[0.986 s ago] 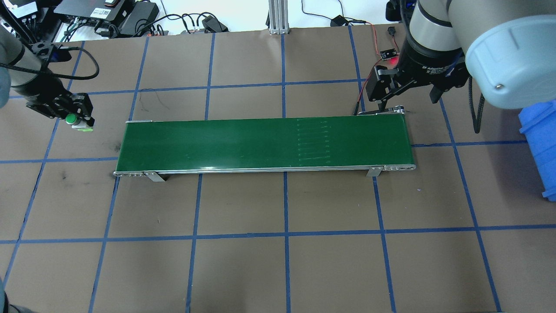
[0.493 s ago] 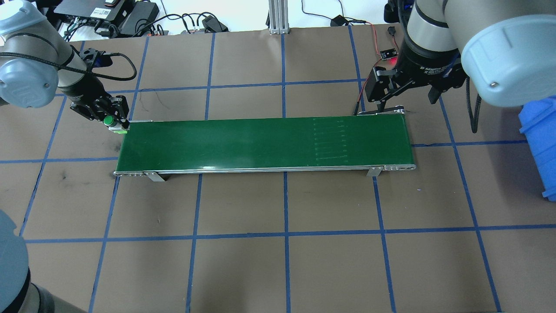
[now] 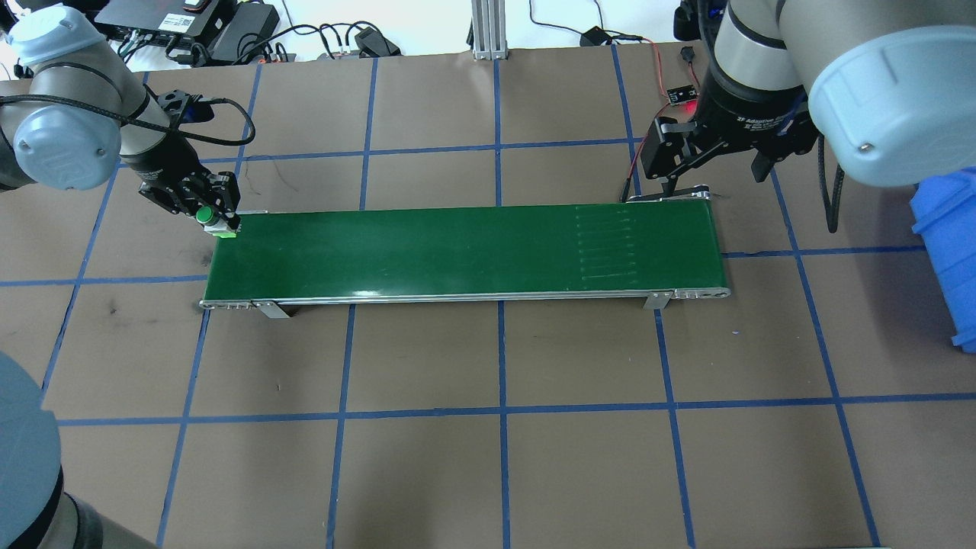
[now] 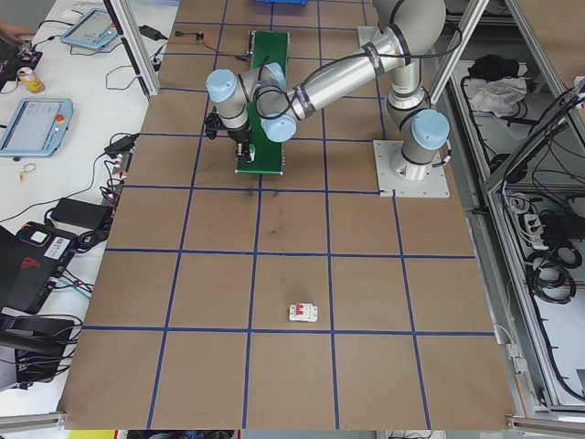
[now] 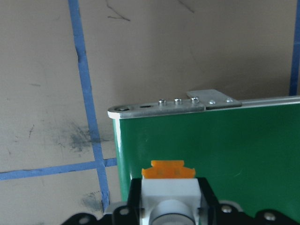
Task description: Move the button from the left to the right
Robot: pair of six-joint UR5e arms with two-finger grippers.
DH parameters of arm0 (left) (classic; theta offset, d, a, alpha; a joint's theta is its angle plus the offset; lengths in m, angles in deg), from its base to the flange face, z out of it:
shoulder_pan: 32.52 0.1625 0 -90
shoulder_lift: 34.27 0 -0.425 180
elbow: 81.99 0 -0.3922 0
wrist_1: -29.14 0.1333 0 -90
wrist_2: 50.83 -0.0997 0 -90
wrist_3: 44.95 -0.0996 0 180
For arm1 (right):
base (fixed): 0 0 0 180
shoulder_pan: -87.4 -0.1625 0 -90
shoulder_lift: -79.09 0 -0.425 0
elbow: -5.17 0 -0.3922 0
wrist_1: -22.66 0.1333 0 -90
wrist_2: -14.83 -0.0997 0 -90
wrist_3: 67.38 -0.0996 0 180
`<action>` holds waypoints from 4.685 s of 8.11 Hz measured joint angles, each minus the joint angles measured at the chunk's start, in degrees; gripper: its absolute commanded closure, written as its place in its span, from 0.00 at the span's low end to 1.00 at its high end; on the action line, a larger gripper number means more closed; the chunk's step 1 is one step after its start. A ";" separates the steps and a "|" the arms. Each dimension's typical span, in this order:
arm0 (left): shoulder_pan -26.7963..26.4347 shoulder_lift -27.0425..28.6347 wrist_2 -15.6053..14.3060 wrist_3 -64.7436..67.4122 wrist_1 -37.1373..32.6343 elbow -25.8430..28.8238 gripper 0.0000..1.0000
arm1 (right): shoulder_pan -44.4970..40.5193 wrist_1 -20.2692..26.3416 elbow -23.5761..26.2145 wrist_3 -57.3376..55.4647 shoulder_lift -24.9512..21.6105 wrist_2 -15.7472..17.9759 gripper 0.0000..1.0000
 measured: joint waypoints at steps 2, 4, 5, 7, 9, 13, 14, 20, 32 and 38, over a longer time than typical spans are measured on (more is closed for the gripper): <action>-0.27 0.01 -0.17 1.33 -0.23 -0.17 0.60 | 0.00 0.00 -0.03 -0.03 0.00 0.01 0.00; -0.31 0.11 -0.35 3.53 -0.31 -1.05 0.49 | 0.00 0.00 -0.05 -0.01 0.00 -0.02 0.00; -0.32 0.17 -0.32 4.85 -0.29 -1.50 0.32 | 0.00 0.00 -0.05 -0.03 0.00 -0.03 0.00; -0.33 0.31 -0.32 5.97 -0.31 -1.89 0.00 | 0.00 0.00 0.01 -0.04 0.00 -0.03 0.00; -0.81 -0.74 -0.33 6.51 -1.80 -1.81 0.00 | 0.00 0.00 0.03 -0.04 0.00 -0.04 0.00; -7.16 -12.33 -0.15 12.39 -9.14 -1.18 0.00 | 0.00 0.00 0.01 -0.04 0.00 -0.12 0.00; -9.36 -14.97 -0.12 13.23 -10.44 -1.13 0.00 | 0.00 0.00 0.01 -0.04 0.00 -0.12 0.00; -12.87 -19.72 0.02 13.64 -22.21 -0.58 0.00 | 0.00 -0.03 0.01 -0.05 0.08 -0.04 0.00; -12.10 -18.95 -0.24 12.94 -23.99 -1.10 0.00 | 0.00 0.00 0.03 0.11 0.19 0.11 0.00; -12.10 -19.03 -0.24 12.85 -23.73 -1.19 0.00 | 0.00 -5.77 -0.05 0.18 3.42 0.01 0.00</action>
